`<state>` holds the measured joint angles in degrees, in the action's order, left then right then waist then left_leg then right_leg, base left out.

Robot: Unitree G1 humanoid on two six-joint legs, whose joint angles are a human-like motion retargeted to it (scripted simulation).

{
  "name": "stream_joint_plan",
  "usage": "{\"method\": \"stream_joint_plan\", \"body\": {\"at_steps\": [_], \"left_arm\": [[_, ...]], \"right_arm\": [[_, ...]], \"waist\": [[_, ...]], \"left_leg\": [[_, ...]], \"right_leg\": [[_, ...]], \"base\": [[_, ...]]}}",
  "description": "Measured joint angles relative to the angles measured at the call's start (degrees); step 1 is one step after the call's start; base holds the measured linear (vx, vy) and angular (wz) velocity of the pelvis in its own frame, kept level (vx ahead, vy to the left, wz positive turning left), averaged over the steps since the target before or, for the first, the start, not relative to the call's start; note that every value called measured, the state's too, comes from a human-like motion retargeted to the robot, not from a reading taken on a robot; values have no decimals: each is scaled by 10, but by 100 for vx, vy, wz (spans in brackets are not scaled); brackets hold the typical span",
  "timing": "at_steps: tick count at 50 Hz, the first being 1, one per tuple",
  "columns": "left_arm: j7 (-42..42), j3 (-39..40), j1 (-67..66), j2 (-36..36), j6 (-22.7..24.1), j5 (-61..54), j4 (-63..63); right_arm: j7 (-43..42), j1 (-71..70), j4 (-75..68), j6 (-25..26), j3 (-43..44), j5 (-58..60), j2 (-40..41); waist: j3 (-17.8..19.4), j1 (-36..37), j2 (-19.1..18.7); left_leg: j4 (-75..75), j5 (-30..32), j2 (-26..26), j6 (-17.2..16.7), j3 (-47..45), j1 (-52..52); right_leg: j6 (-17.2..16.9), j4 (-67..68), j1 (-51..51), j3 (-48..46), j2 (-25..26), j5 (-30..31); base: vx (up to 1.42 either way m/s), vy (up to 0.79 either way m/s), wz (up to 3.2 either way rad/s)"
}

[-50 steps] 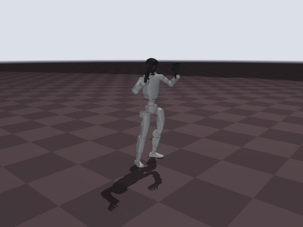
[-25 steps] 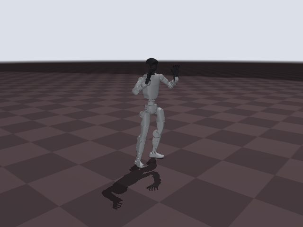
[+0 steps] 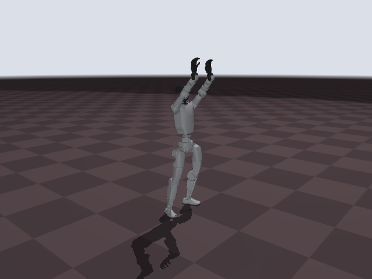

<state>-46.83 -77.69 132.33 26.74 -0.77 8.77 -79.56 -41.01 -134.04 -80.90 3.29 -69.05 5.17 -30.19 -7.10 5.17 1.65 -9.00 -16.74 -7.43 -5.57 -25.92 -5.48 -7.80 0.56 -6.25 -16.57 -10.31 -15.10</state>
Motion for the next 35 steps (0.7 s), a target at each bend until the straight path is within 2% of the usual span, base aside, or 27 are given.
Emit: {"method": "stream_joint_plan", "body": {"at_steps": [2, 5, 10, 15, 18, 20, 22, 25, 28, 35], "left_arm": [[3, 14, -7, 2, 13, -8, 22], [9, 51, -26, 20, 28, -29, 75], [12, 154, -108, 106, 45, -61, 270], [45, 304, -271, 222, 49, -24, 553], [71, 438, -427, 282, 46, 29, 718], [53, 537, -556, 304, 54, 66, 814], [-5, 616, -678, 305, 65, 110, 878], [-103, 679, -816, 289, 66, 179, 924], [-138, 691, -901, 266, 61, 210, 931], [-137, 702, -993, 241, 54, 232, 933]], "right_arm": [[-11, 9, 46, -21, -31, 17, -28], [-27, 26, 103, -21, -42, 52, -69], [-38, 110, 289, -29, 46, 55, -164], [-52, 298, 599, -39, 212, 105, -291], [-29, 485, 782, -58, 361, 142, -348], [-12, 641, 885, -73, 479, 179, -366], [-10, 792, 956, -86, 582, 227, -362], [-30, 950, 1007, -93, 664, 295, -338], [-38, 1017, 1008, -85, 673, 337, -320], [-50, 1055, 986, -82, 668, 338, -278]], "waist": [[0, 6, 2], [3, 15, 2], [8, 20, 1], [19, 15, 1], [33, 5, -2], [46, -4, -4], [62, -12, -4], [83, -15, -3], [94, -10, -3], [106, 2, -5]], "left_leg": [[-2, -1, -1, -3, 4, -2], [-7, -4, -1, 0, 9, -6], [-9, -7, -1, 4, 15, -10], [-9, -11, 0, 5, 20, -11], [-11, -14, 0, 3, 25, -11], [-12, -14, 1, 1, 27, -12], [-12, -13, 1, -1, 27, -12], [-11, -11, 2, -2, 21, -15], [-7, -8, 2, 1, 8, -19], [-1, -6, 2, 11, -22, -28]], "right_leg": [[0, 2, -5, -5, 0, -3], [4, 5, -12, -9, 0, -5], [13, 7, -20, -11, 0, -8], [18, 4, -24, -13, 0, -11], [19, 5, -26, -15, -1, -14], [19, 7, -27, -16, -1, -15], [18, 8, -28, -15, -2, -15], [17, 10, -25, -8, -3, -13], [17, 11, -18, 5, -2, -10], [16, 13, -4, 36, 0, -5]], "base": [[4, 1, 19], [0, 0, 0], [0, 0, 0], [0, 0, 0], [0, 0, 0], [0, 0, 0], [0, 0, 0], [-2, 0, -15], [-3, 0, -39], [-3, 0, -36]]}}
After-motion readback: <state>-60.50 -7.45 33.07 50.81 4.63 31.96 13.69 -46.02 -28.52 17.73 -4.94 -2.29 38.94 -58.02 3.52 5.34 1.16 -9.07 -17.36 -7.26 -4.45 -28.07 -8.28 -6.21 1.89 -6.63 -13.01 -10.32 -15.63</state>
